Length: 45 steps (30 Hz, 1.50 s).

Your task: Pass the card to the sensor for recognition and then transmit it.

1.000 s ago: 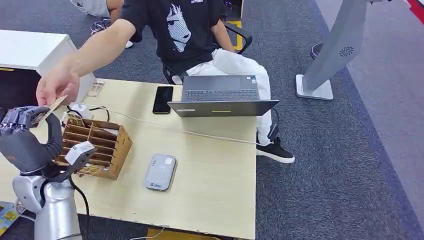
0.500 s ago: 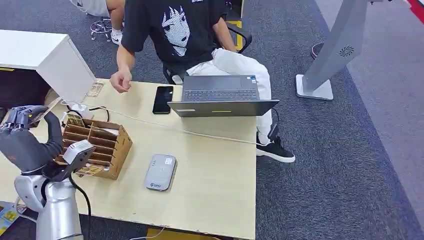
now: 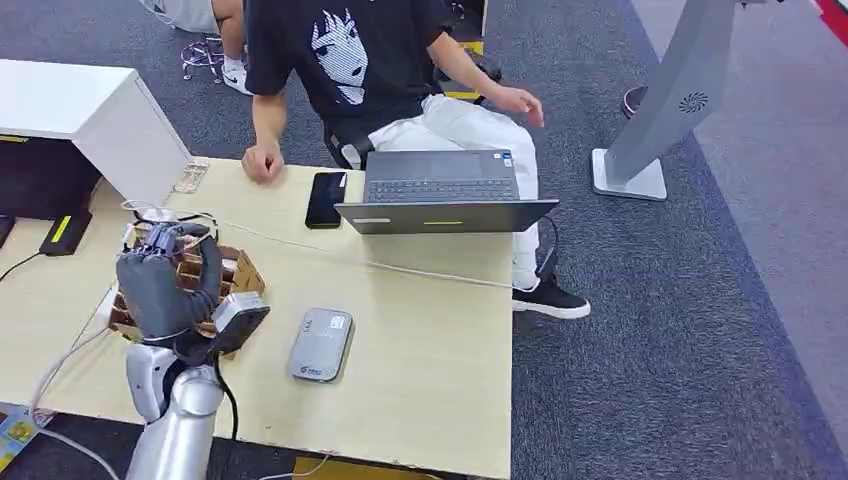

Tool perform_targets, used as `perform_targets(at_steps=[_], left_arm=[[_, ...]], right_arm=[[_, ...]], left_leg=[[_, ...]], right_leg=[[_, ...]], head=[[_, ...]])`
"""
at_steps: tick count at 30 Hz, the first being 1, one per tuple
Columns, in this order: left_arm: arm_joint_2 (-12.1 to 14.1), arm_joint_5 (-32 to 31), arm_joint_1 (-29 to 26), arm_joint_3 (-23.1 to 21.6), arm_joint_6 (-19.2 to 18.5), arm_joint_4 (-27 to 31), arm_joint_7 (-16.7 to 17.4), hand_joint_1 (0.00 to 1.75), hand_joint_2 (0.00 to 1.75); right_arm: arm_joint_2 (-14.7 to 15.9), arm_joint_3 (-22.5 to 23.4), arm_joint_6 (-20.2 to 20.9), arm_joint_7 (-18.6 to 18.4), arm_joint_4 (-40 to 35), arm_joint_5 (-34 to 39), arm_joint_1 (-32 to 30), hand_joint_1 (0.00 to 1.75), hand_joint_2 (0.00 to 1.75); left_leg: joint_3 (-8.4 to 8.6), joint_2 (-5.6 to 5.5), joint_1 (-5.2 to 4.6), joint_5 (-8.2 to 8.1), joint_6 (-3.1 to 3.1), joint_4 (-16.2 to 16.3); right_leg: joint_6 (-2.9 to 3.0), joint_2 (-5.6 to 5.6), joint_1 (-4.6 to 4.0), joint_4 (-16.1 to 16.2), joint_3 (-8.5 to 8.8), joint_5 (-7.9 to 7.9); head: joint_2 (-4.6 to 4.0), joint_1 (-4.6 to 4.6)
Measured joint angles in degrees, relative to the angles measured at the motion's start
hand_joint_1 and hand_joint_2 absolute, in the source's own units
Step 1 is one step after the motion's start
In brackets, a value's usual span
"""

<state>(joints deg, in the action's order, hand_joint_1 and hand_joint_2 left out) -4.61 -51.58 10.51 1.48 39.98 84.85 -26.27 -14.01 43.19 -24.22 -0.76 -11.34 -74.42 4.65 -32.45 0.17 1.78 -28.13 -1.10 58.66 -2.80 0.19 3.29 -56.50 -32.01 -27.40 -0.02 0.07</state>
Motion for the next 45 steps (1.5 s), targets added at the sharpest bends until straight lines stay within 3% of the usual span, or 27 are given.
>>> perform_targets(at_steps=[5, 10, 28, 45], left_arm=[[2.93, 1.4, -1.04, -7.91, 0.07, -0.44, 2.66, 1.75, 1.75], [5.0, 3.8, -1.72, -10.66, -1.75, -0.98, 4.63, 1.75, 1.75], [7.08, 7.06, -2.41, -11.36, -4.92, -9.88, 6.64, 1.75, 1.75], [7.06, 12.5, -3.52, -11.33, -7.98, -14.75, 2.94, 1.75, 1.75]], right_arm=[[-0.13, -0.02, -0.04, -0.9, 0.0, -0.15, 0.0, 0.0, 1.75], [-0.26, -0.02, -0.04, -0.92, 0.02, -0.07, -0.08, 0.0, 1.75], [-0.57, -0.07, -0.17, -0.9, 0.04, 0.81, -0.32, 0.0, 1.75], [-0.66, -0.28, 0.13, -0.83, 0.04, 0.63, -0.33, 0.0, 1.75]], left_leg=[[-0.01, 0.01, 0.0, 0.0, 0.0, 0.0], [-0.01, -0.01, 0.0, 0.0, 0.0, 0.0], [-0.04, 0.0, 0.0, 0.0, 0.0, 0.0], [-0.04, 0.0, 0.0, 0.0, 0.0, 0.0]], right_leg=[[0.0, 0.0, 0.0, 0.0, 0.0, 0.0], [0.0, -0.01, 0.0, 0.0, -0.01, 0.0], [0.0, 0.0, 0.0, 0.0, 0.0, -0.01], [0.0, 0.0, 0.0, 0.0, 0.0, -0.01]], head=[[0.0, 0.0], [0.0, -0.02], [0.0, 0.0], [0.0, 0.0]])
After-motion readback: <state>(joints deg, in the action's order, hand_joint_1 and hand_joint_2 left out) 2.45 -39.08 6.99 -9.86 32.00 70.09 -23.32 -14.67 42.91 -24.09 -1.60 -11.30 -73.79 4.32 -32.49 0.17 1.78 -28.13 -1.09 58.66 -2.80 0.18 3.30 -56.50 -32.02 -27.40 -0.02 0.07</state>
